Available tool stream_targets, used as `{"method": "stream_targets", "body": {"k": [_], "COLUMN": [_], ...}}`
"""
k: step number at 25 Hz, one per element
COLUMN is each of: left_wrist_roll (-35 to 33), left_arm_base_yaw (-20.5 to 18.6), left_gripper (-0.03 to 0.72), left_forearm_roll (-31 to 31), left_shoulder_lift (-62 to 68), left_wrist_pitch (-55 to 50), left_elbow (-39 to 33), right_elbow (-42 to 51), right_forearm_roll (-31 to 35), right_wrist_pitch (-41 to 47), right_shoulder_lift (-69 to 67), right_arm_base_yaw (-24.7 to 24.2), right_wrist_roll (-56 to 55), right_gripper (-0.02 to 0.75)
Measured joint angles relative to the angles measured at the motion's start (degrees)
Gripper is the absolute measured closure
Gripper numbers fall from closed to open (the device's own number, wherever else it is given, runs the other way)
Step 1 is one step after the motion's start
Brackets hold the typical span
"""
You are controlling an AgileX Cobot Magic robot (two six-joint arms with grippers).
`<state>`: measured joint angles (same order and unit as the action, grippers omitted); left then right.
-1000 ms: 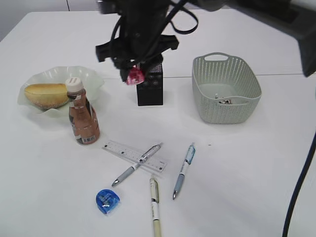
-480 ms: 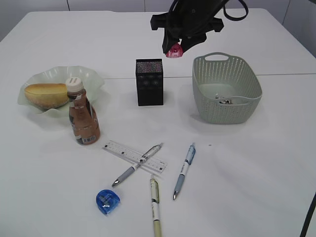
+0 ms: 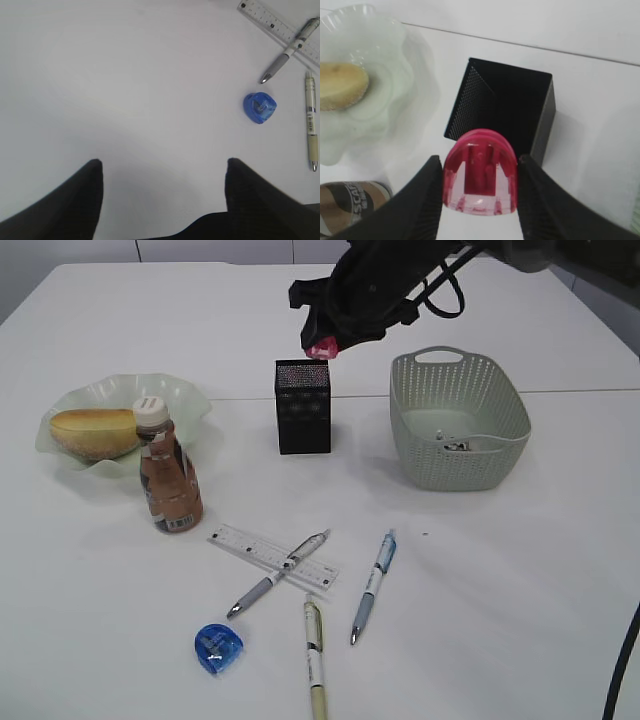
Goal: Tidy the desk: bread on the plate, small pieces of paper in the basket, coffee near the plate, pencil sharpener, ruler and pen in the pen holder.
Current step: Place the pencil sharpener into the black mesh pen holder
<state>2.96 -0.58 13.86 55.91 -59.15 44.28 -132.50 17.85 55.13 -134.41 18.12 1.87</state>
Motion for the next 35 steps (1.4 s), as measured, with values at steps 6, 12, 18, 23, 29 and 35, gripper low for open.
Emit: {"method": "stream_targets", "body": {"k": [6, 12, 18, 23, 29, 35], "left_wrist_roll": [0.0, 0.0, 0.0, 0.0, 0.0, 0.0], "left_arm_base_yaw": [0.0, 0.0, 0.0, 0.0, 0.0, 0.0], "left_gripper": [0.132, 0.132, 0.132, 0.132, 0.132, 0.132], "left_forearm_roll": [0.2, 0.2, 0.2, 0.2, 0.3, 0.3], "left_shoulder_lift": [0.0, 0.0, 0.0, 0.0, 0.0, 0.0], "left_wrist_pitch": [0.0, 0.0, 0.0, 0.0, 0.0, 0.0], "left_elbow": [0.0, 0.0, 0.0, 0.0, 0.0, 0.0], "right_elbow": [0.0, 0.0, 0.0, 0.0, 0.0, 0.0], "right_forearm_roll": [5.7, 8.5, 10.9, 13.5, 14.5, 15.7], "right_wrist_pitch": [-6.2, -9.7, -12.4, -12.6, -14.6, -16.0], "right_shoulder_lift": [-1.8, -3.5, -4.6, -6.3, -6.6, -7.4], "right_arm_base_yaw": [0.0, 0.0, 0.0, 0.0, 0.0, 0.0], "right_wrist_roll": [1.4, 3.1, 3.6, 3.6, 3.7, 3.8], "right_gripper": [0.417, 0.417, 0.418, 0.418, 0.418, 0.418]}}
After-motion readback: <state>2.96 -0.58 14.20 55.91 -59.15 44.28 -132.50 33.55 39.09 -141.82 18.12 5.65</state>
